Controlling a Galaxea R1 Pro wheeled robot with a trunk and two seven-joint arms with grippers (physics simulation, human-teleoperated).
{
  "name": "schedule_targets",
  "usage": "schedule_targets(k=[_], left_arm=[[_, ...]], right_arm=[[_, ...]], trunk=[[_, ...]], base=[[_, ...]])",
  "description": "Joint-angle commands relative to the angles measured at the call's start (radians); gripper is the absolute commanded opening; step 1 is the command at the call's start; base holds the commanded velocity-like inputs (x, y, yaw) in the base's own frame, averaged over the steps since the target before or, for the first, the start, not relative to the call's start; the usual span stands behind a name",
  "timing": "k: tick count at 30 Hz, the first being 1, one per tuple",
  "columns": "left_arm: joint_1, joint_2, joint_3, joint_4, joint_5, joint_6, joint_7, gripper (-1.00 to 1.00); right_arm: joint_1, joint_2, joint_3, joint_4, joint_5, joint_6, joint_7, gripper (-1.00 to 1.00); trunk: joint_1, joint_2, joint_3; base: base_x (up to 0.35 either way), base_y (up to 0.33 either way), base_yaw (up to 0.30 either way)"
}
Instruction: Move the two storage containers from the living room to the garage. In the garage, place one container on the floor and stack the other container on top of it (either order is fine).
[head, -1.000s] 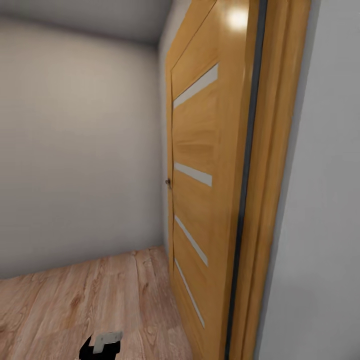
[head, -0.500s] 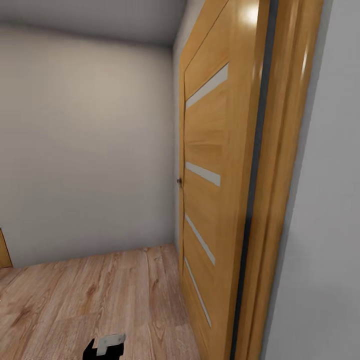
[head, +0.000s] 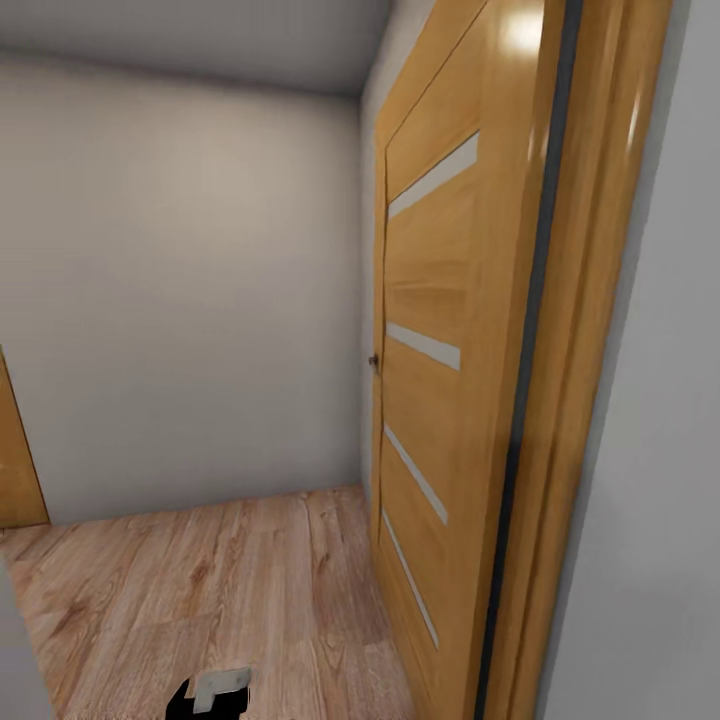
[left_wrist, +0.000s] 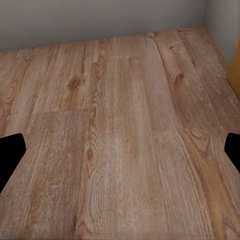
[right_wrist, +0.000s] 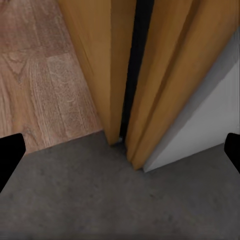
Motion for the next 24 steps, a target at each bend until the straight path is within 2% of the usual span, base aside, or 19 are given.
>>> schedule_targets(k=[1, 9, 24], left_arm=[[-0.001, 0.000, -0.009, 0.001, 0.010, -0.004, 0.004, 1.00], [-0.001, 0.000, -0.008, 0.001, 0.008, -0.002, 0.005, 1.00], [-0.001, 0.000, -0.008, 0.003, 0.007, -0.001, 0.005, 1.00]], right_arm=[[0.000, 0.000, 0.002, 0.001, 0.000, -0.002, -0.004, 1.00], [0.001, -0.001, 0.002, 0.001, 0.000, -0.003, -0.004, 1.00], [-0.001, -0.003, -0.006, 0.001, -0.007, -0.001, -0.007, 1.00]], trunk=[[0.000, -0.001, -0.001], [0.000, -0.001, -0.001], [0.000, -0.001, -0.003]], base=[[-0.006, 0.006, 0.226], [0.057, 0.002, 0.258], [0.312, 0.000, 0.245]])
